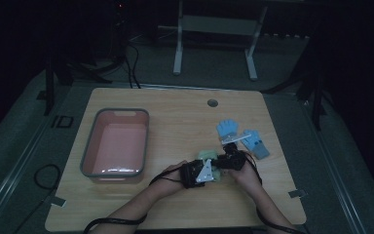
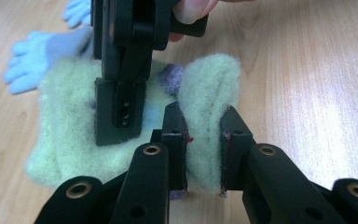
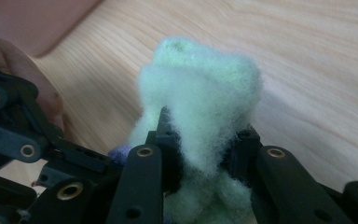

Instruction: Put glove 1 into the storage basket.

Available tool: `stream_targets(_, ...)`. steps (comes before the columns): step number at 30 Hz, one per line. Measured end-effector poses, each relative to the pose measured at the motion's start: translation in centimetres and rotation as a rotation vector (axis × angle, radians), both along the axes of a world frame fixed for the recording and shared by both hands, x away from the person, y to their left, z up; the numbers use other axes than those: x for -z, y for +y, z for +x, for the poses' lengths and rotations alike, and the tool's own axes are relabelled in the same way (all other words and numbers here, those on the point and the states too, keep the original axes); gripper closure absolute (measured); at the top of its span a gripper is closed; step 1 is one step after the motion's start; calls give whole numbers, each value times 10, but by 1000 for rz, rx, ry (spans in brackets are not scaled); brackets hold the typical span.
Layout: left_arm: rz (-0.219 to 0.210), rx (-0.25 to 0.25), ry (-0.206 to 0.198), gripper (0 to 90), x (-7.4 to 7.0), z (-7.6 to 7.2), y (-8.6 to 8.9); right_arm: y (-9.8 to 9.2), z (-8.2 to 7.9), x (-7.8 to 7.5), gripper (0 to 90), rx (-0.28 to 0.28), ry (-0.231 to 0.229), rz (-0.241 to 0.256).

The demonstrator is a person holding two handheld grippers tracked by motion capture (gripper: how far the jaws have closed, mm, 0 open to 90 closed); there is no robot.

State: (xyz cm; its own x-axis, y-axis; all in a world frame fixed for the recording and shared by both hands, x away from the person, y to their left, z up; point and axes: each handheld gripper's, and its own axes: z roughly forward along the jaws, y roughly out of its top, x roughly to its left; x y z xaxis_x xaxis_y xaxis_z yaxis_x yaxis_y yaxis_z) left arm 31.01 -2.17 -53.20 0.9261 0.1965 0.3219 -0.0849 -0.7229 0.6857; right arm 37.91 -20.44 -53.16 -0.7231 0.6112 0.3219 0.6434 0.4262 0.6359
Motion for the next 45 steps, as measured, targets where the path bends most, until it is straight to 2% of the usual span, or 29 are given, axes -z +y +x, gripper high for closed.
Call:
stream_targets(4, 14, -1, -19, 768, -13, 0, 7, 6, 0, -12, 716, -10, -16, 14)
stream_targets(6, 14, -1, -19, 769, -13, 0, 7, 8, 1, -15, 716, -14, -20, 14)
stream_targets(7, 17, -3, -27, 768, -20, 0, 12, 11, 2, -19, 715, -17, -24, 22)
stream_targets(10, 22, -5, -41, 768, -29, 1, 18, 15, 4, -27, 715, -26, -27, 36)
stream_targets(16, 24, -23, -76, 768, -48, 1, 31, 28, 7, -48, 715, -41, -61, 41)
stream_targets(24, 45, -46, -112, 768, -62, -1, 47, 47, 10, -65, 715, -53, -82, 47)
stream_targets(33, 72, -81, -136, 767, -76, 0, 71, 78, 17, -80, 715, -85, -101, 41)
stream_targets(45, 94, -129, -143, 767, -88, 0, 104, 121, 25, -93, 715, -138, -106, 49)
